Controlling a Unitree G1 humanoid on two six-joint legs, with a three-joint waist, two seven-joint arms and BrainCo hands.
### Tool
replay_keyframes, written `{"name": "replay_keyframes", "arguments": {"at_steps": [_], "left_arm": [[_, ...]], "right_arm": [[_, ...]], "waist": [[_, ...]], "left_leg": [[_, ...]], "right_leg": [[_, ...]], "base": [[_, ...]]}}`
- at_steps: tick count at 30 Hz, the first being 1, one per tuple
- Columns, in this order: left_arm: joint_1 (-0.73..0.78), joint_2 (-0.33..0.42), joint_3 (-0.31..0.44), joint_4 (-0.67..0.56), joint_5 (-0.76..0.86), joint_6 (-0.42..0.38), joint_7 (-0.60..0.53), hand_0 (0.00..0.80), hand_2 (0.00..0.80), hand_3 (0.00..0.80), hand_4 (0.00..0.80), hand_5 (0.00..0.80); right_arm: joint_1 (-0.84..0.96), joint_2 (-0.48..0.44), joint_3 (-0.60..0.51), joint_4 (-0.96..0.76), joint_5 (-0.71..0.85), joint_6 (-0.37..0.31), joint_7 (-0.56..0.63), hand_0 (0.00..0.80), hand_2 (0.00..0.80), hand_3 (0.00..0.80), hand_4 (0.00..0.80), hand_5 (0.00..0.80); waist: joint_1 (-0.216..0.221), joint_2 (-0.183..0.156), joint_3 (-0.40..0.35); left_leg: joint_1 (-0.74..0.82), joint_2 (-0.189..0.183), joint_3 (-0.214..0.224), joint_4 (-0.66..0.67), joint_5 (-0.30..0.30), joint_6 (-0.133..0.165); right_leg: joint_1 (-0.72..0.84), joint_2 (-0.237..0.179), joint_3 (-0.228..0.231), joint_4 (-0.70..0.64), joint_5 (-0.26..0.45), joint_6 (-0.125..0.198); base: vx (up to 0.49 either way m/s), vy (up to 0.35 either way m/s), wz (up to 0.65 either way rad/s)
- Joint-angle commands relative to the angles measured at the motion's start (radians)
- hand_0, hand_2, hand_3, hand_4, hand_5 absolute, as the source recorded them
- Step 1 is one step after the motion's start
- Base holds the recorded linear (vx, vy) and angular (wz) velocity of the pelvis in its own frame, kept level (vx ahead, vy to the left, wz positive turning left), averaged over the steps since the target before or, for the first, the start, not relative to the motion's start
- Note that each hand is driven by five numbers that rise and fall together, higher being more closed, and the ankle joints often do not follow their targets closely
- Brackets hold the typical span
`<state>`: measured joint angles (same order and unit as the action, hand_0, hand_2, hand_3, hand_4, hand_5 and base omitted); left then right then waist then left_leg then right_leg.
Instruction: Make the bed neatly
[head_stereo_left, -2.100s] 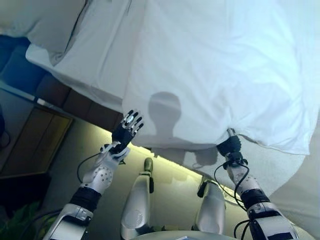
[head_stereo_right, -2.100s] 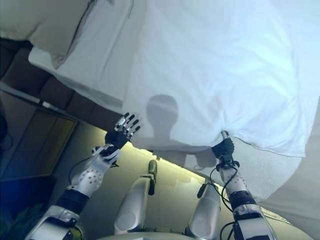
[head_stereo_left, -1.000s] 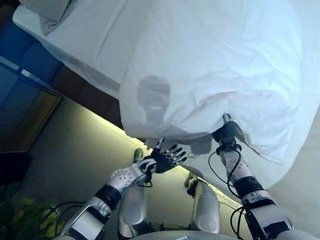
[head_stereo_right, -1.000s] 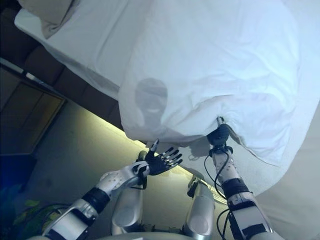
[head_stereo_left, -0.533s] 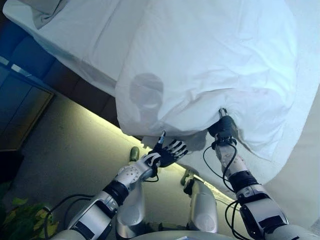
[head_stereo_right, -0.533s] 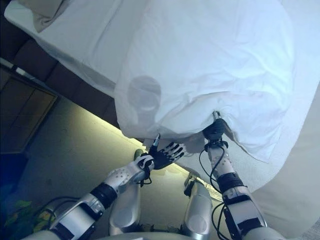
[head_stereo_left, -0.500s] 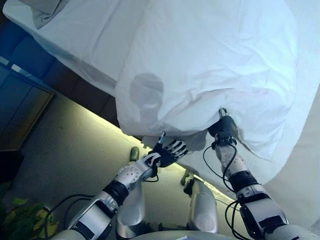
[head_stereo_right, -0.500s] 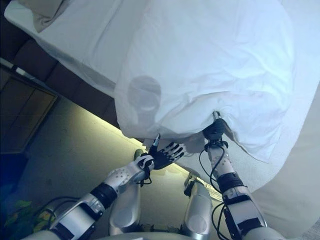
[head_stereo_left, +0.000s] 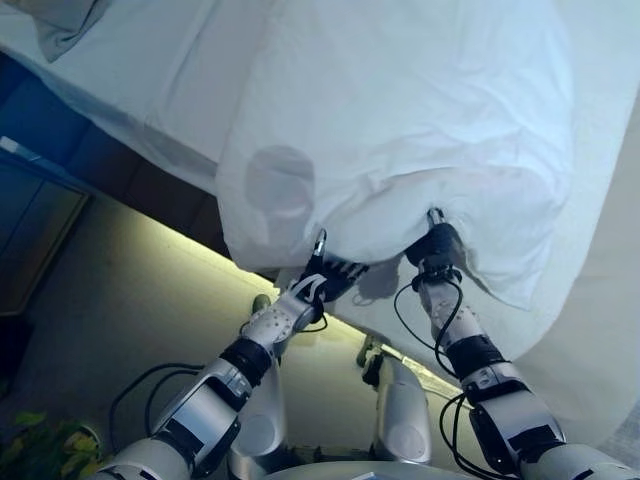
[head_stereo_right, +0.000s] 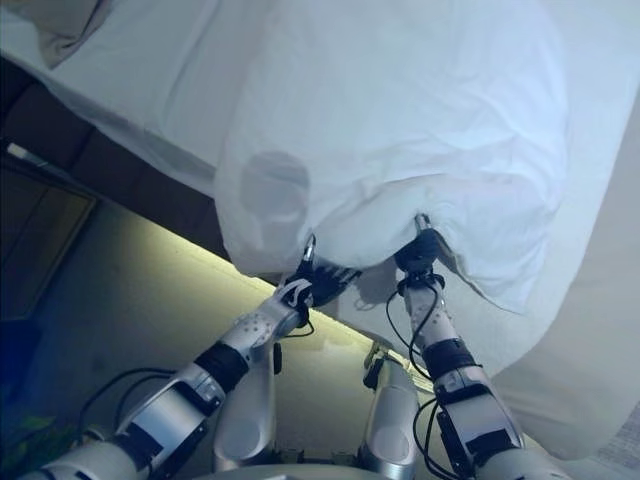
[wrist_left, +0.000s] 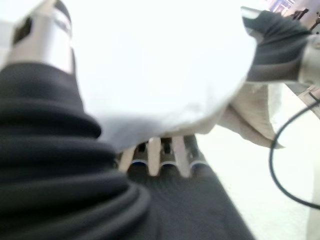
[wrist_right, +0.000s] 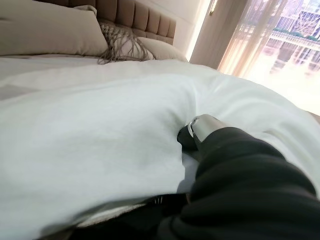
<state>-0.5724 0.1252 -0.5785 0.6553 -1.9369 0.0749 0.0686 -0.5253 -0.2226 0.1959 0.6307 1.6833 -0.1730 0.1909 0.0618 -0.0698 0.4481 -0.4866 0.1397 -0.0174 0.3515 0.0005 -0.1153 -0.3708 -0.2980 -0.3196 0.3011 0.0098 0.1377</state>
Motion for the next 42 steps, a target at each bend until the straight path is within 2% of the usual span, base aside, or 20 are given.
{"name": "replay_keyframes", "arguments": {"at_steps": [1, 5, 6, 7, 8, 13, 19, 25, 26, 27, 28, 29, 30, 31, 34, 36, 39, 42], "left_arm": [[-0.083, -0.099, 0.047, 0.029, 0.045, -0.045, 0.007, 0.000, 0.000, 0.000, 0.000, 0.000], [-0.113, -0.107, 0.109, 0.060, 0.050, -0.073, -0.024, 0.000, 0.000, 0.000, 0.000, 0.000], [-0.116, -0.105, 0.119, 0.065, 0.034, -0.080, -0.027, 0.402, 0.402, 0.402, 0.402, 0.402], [-0.114, -0.105, 0.128, 0.070, 0.026, -0.085, -0.021, 0.718, 0.718, 0.718, 0.718, 0.718], [-0.113, -0.104, 0.136, 0.074, 0.019, -0.092, -0.015, 0.800, 0.800, 0.800, 0.800, 0.800], [-0.100, -0.098, 0.179, 0.098, 0.063, -0.116, -0.002, 0.800, 0.800, 0.800, 0.800, 0.800], [-0.049, -0.090, 0.192, 0.062, 0.137, -0.116, -0.036, 0.800, 0.800, 0.800, 0.800, 0.800], [-0.014, -0.059, 0.222, 0.010, 0.272, -0.120, -0.020, 0.800, 0.800, 0.800, 0.800, 0.800], [-0.006, -0.043, 0.236, -0.017, 0.307, -0.107, -0.010, 0.800, 0.800, 0.800, 0.800, 0.800], [0.003, -0.032, 0.246, -0.033, 0.333, -0.099, -0.009, 0.800, 0.800, 0.800, 0.800, 0.800], [0.013, -0.022, 0.255, -0.045, 0.354, -0.091, -0.017, 0.800, 0.800, 0.800, 0.800, 0.800], [0.024, -0.014, 0.266, -0.057, 0.371, -0.079, -0.026, 0.800, 0.800, 0.800, 0.800, 0.800], [0.036, -0.004, 0.274, -0.069, 0.384, -0.068, -0.036, 0.800, 0.800, 0.800, 0.800, 0.800], [0.040, 0.000, 0.276, -0.073, 0.388, -0.064, -0.040, 0.800, 0.800, 0.800, 0.800, 0.800], [0.070, 0.026, 0.290, -0.090, 0.376, -0.033, -0.065, 0.800, 0.800, 0.800, 0.800, 0.800], [0.077, 0.043, 0.303, -0.099, 0.359, -0.017, -0.076, 0.800, 0.800, 0.800, 0.800, 0.800], [0.086, 0.060, 0.321, -0.127, 0.329, -0.002, -0.095, 0.800, 0.800, 0.800, 0.800, 0.800], [0.100, 0.079, 0.326, -0.173, 0.305, 0.003, -0.101, 0.800, 0.800, 0.800, 0.800, 0.800]], "right_arm": [[-0.067, -0.005, 0.004, -0.122, -0.026, 0.001, 0.022, 0.800, 0.800, 0.800, 0.800, 0.800], [-0.092, -0.013, 0.011, -0.133, -0.066, 0.032, -0.015, 0.800, 0.800, 0.800, 0.800, 0.800], [-0.095, -0.018, 0.013, -0.135, -0.071, 0.040, -0.025, 0.800, 0.800, 0.800, 0.800, 0.800], [-0.095, -0.020, 0.015, -0.136, -0.076, 0.045, -0.031, 0.800, 0.800, 0.800, 0.800, 0.800], [-0.095, -0.021, 0.016, -0.135, -0.078, 0.047, -0.034, 0.800, 0.800, 0.800, 0.800, 0.800], [-0.087, -0.026, 0.027, -0.136, -0.092, 0.051, -0.043, 0.800, 0.800, 0.800, 0.800, 0.800], [-0.044, -0.022, 0.019, -0.133, -0.109, 0.037, -0.058, 0.800, 0.800, 0.800, 0.800, 0.800], [0.014, -0.015, 0.006, -0.032, -0.126, 0.018, -0.076, 0.800, 0.800, 0.800, 0.800, 0.800], [0.035, -0.019, -0.009, 0.027, -0.092, 0.020, -0.034, 0.800, 0.800, 0.800, 0.800, 0.800], [0.047, -0.023, -0.027, 0.077, -0.050, 0.024, 0.001, 0.722, 0.722, 0.722, 0.722, 0.722], [0.057, -0.032, -0.051, 0.138, -0.005, 0.042, 0.052, 0.489, 0.489, 0.489, 0.489, 0.489], [0.061, -0.044, -0.080, 0.205, 0.039, 0.068, 0.101, 0.160, 0.160, 0.160, 0.160, 0.160], [0.064, -0.059, -0.111, 0.267, 0.080, 0.103, 0.143, 0.000, 0.000, 0.000, 0.000, 0.000], [0.063, -0.067, -0.123, 0.293, 0.101, 0.114, 0.152, 0.000, 0.000, 0.000, 0.000, 0.000], [0.043, -0.144, -0.217, 0.476, 0.193, 0.234, 0.253, 0.000, 0.000, 0.000, 0.000, 0.000], [0.028, -0.186, -0.256, 0.532, 0.219, 0.285, 0.288, 0.000, 0.000, 0.000, 0.000, 0.000], [0.008, -0.244, -0.304, 0.575, 0.245, 0.335, 0.324, 0.000, 0.000, 0.000, 0.000, 0.000], [-0.008, -0.293, -0.337, 0.592, 0.275, 0.355, 0.368, 0.000, 0.000, 0.000, 0.000, 0.000]], "waist": [[-0.014, -0.016, -0.059], [-0.039, 0.000, -0.062], [-0.046, 0.007, -0.063], [-0.050, 0.012, -0.064], [-0.052, 0.015, -0.064], [-0.061, 0.032, -0.071], [-0.057, 0.056, -0.075], [-0.052, 0.081, -0.069], [-0.050, 0.088, -0.064], [-0.047, 0.094, -0.060], [-0.043, 0.100, -0.056], [-0.040, 0.107, -0.053], [-0.037, 0.116, -0.050], [-0.036, 0.120, -0.049], [-0.029, 0.154, -0.043], [-0.027, 0.169, -0.042], [-0.026, 0.190, -0.039], [-0.023, 0.211, -0.037]], "left_leg": [[0.003, 0.060, 0.028, -0.031, 0.062, -0.028], [0.023, 0.060, 0.051, -0.049, 0.069, -0.024], [0.031, 0.058, 0.057, -0.052, 0.069, -0.024], [0.037, 0.056, 0.061, -0.055, 0.070, -0.023], [0.040, 0.056, 0.064, -0.056, 0.070, -0.023], [0.063, 0.056, 0.084, -0.070, 0.072, -0.023], [0.072, 0.047, 0.078, -0.066, 0.066, -0.023], [0.073, 0.041, 0.078, -0.069, 0.067, -0.021], [0.069, 0.040, 0.078, -0.068, 0.067, -0.021], [0.066, 0.039, 0.079, -0.068, 0.066, -0.021], [0.062, 0.039, 0.079, -0.068, 0.066, -0.022], [0.060, 0.038, 0.080, -0.069, 0.065, -0.022], [0.060, 0.038, 0.082, -0.071, 0.065, -0.023], [0.060, 0.037, 0.083, -0.071, 0.064, -0.024], [0.063, 0.028, 0.085, -0.076, 0.061, -0.027], [0.064, 0.023, 0.090, -0.081, 0.062, -0.029], [0.060, 0.013, 0.096, -0.094, 0.072, -0.031], [0.055, 0.001, 0.096, -0.098, 0.074, -0.033]], "right_leg": [[0.026, -0.084, 0.051, -0.098, 0.181, 0.112], [0.012, -0.085, 0.074, -0.088, 0.170, 0.108], [0.009, -0.087, 0.081, -0.084, 0.166, 0.106], [0.008, -0.088, 0.087, -0.082, 0.164, 0.104], [0.008, -0.089, 0.090, -0.080, 0.163, 0.103], [0.010, -0.100, 0.099, -0.075, 0.154, 0.099], [0.013, -0.112, 0.104, -0.067, 0.148, 0.100], [0.009, -0.119, 0.108, -0.055, 0.146, 0.100], [0.005, -0.122, 0.107, -0.052, 0.146, 0.101], [0.001, -0.124, 0.107, -0.052, 0.147, 0.101], [-0.002, -0.126, 0.106, -0.052, 0.147, 0.102], [-0.004, -0.129, 0.105, -0.053, 0.146, 0.103], [-0.007, -0.131, 0.106, -0.053, 0.145, 0.105], [-0.008, -0.131, 0.107, -0.053, 0.145, 0.106], [-0.008, -0.141, 0.110, -0.057, 0.141, 0.109], [-0.012, -0.148, 0.112, -0.057, 0.139, 0.111], [-0.023, -0.158, 0.118, -0.061, 0.141, 0.114], [-0.031, -0.164, 0.123, -0.062, 0.139, 0.116]], "base": [[-0.013, 0.138, -0.19], [-0.020, 0.194, -0.20], [0.003, 0.188, -0.22], [0.006, 0.180, -0.14], [0.004, 0.160, -0.15], [-0.001, 0.111, -0.14], [0.004, 0.062, -0.08], [-0.019, 0.034, -0.03], [-0.056, 0.019, 0.00], [-0.081, 0.021, 0.00], [-0.080, 0.018, 0.00], [-0.076, 0.034, 0.00], [-0.053, 0.037, 0.00], [-0.047, 0.064, -0.02], [-0.035, 0.083, -0.03], [-0.031, 0.076, 0.00], [-0.028, 0.068, -0.03], [-0.010, 0.058, 0.02]]}}
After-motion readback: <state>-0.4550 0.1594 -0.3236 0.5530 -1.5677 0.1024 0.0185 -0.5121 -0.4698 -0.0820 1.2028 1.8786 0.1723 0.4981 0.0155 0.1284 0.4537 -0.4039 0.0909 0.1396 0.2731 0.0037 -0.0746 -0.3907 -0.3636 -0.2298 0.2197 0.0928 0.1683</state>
